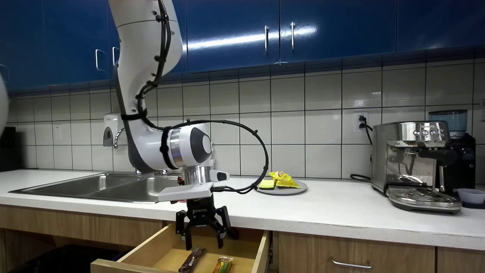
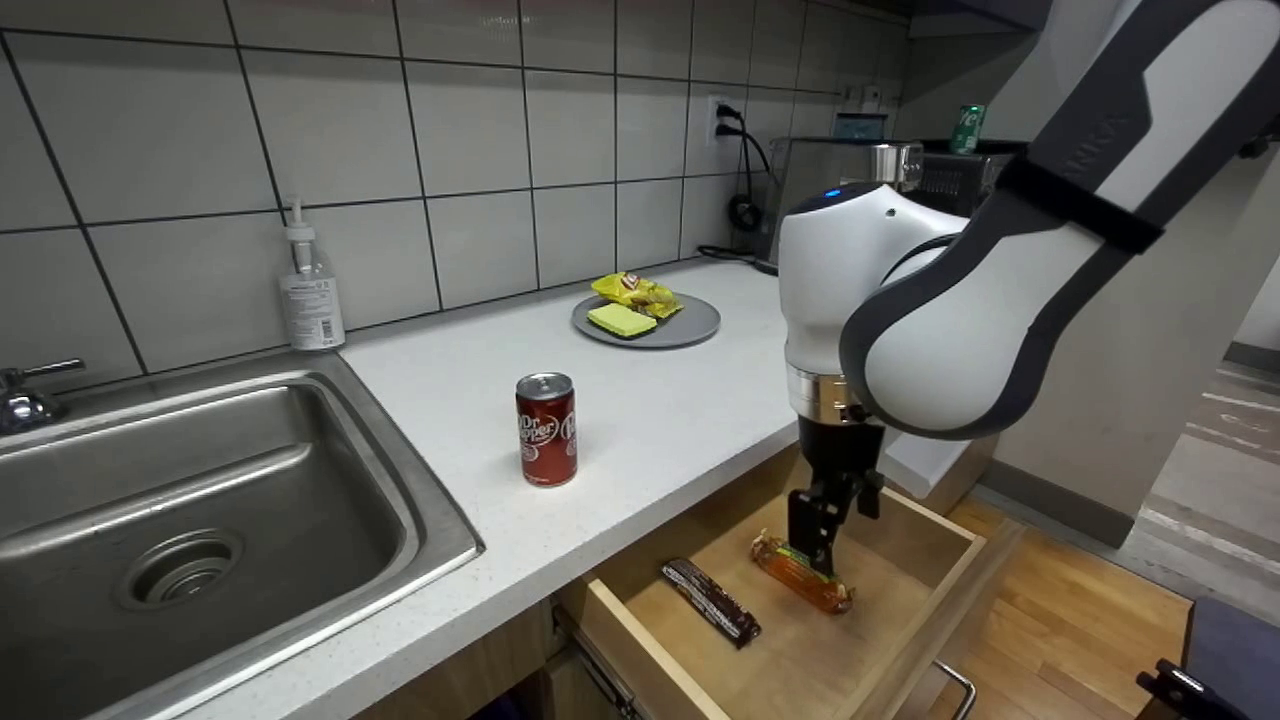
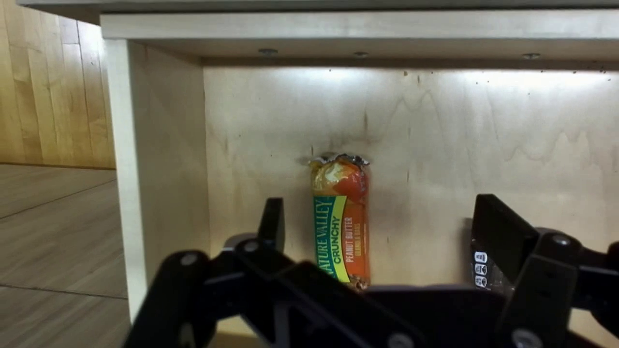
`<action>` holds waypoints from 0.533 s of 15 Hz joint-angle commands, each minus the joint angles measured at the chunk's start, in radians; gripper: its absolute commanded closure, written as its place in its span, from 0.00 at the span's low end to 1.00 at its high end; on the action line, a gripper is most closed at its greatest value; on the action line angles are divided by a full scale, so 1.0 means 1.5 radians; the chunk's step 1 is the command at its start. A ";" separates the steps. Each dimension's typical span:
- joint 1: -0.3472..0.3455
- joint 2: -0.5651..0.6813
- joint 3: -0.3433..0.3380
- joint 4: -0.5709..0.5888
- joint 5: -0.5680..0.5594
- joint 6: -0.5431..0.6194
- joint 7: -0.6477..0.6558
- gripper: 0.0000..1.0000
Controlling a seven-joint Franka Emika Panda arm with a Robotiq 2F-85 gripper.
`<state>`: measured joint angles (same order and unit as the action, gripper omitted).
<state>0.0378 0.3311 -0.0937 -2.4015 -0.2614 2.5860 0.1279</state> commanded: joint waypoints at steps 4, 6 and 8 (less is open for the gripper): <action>0.004 -0.101 -0.004 -0.096 -0.012 0.000 0.014 0.00; 0.001 -0.120 -0.002 -0.117 -0.011 -0.002 0.013 0.00; -0.003 -0.138 0.004 -0.137 -0.002 -0.010 0.003 0.00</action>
<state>0.0378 0.2040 -0.0939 -2.5379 -0.2632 2.5856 0.1279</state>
